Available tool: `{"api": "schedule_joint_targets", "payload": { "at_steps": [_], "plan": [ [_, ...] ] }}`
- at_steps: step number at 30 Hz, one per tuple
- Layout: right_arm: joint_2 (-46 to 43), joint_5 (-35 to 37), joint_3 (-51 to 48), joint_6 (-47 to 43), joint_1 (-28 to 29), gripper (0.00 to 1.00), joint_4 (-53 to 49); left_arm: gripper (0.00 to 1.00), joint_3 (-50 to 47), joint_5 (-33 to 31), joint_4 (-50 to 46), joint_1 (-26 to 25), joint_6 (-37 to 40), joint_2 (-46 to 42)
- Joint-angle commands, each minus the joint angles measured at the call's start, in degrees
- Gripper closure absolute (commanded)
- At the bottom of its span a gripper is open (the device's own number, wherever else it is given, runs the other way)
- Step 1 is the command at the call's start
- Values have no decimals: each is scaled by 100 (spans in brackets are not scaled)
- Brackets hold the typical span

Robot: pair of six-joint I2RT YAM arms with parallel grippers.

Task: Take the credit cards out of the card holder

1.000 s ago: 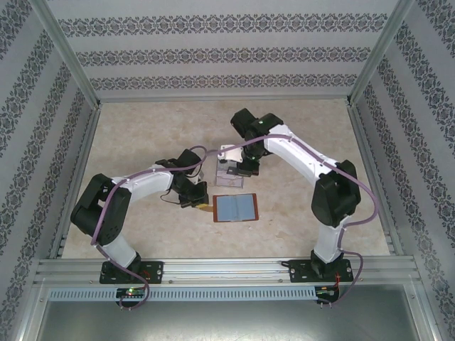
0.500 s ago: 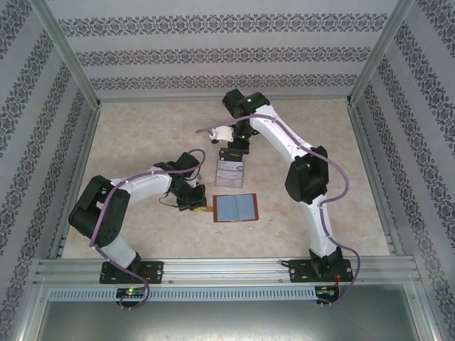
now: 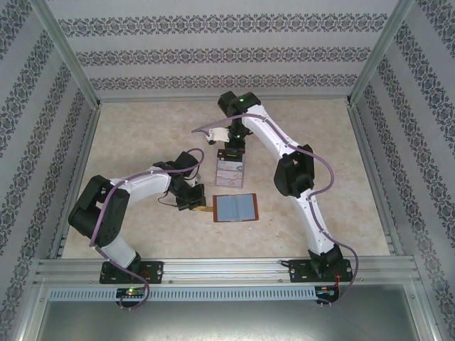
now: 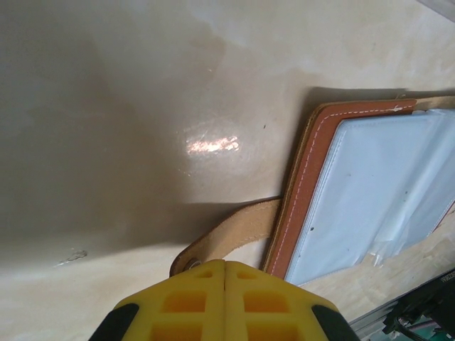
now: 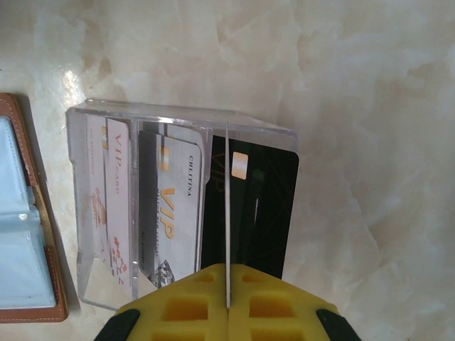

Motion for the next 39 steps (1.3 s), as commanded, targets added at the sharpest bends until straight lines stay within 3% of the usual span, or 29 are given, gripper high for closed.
{"api": "schedule_joint_targets", "payload": {
  "at_steps": [1,9,14,26,33,39],
  "plan": [
    [161,-11,155,-38,-62,97,-251,96,-61,-84,-85,95,-28,-44],
    [220,-14,57,49,-85,96,-329,96,-36,-72,-96,100,-14,-19],
    [151,93,58,101,-93,83,-270,96,-13,-68,-111,100,-1,-23],
    [-368,703,-24,402,-197,76,175,96,77,-80,-137,100,72,-6],
    [-999,773,-790,767,-264,72,781,94,159,-297,-190,114,216,-55],
    [-1983,810,-2344,1238,-312,58,1870,91,166,-493,-152,196,350,-106]
  ]
}}
